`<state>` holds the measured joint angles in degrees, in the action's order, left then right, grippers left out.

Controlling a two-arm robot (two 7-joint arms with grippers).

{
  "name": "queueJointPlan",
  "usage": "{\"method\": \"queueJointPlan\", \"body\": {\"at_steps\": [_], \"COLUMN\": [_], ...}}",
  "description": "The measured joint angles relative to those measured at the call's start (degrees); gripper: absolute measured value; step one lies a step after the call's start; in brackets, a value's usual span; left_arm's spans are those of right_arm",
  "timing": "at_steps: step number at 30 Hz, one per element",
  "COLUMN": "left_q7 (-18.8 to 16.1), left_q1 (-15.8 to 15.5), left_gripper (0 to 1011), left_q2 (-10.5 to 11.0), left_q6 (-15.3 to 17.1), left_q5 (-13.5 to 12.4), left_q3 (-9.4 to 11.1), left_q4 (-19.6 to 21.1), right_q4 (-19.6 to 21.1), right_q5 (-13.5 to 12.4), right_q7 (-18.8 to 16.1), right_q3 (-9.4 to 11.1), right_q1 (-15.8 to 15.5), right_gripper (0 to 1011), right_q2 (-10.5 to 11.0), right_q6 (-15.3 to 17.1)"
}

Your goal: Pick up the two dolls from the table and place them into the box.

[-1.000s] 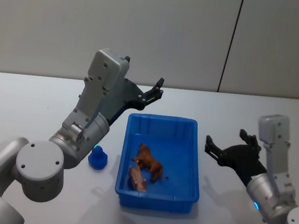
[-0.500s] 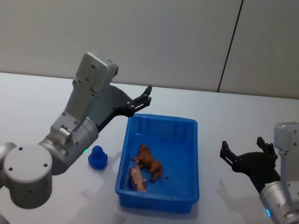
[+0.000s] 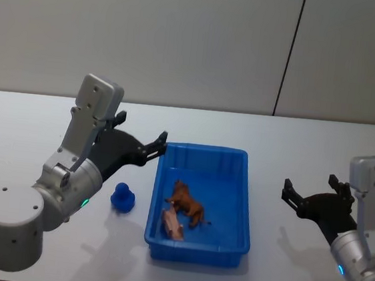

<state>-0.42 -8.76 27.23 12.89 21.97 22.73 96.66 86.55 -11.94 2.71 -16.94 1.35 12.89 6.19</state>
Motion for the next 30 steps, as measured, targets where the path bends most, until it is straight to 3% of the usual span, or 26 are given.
{"method": "queueJointPlan", "body": {"at_steps": [14,30], "left_q7": [2.72,7.41], "left_q1": [0.12,-2.69], "left_gripper": [1001,1001], "left_q2": [1.17,0.03], "left_q6": [6.84,10.43], "left_q5": [1.60,-1.52], "left_q3": [-0.91,-0.95], "left_q4": [-2.83,-10.28], "right_q4": [0.22,0.32], "right_q5": [-0.10,-0.13], "right_q7": [0.35,0.48], "right_q3": [0.09,0.12], "right_q1": [-0.24,-0.32], "right_gripper": [1001,1001], "right_q2": [0.15,0.23], "right_q6": [0.09,0.09]}}
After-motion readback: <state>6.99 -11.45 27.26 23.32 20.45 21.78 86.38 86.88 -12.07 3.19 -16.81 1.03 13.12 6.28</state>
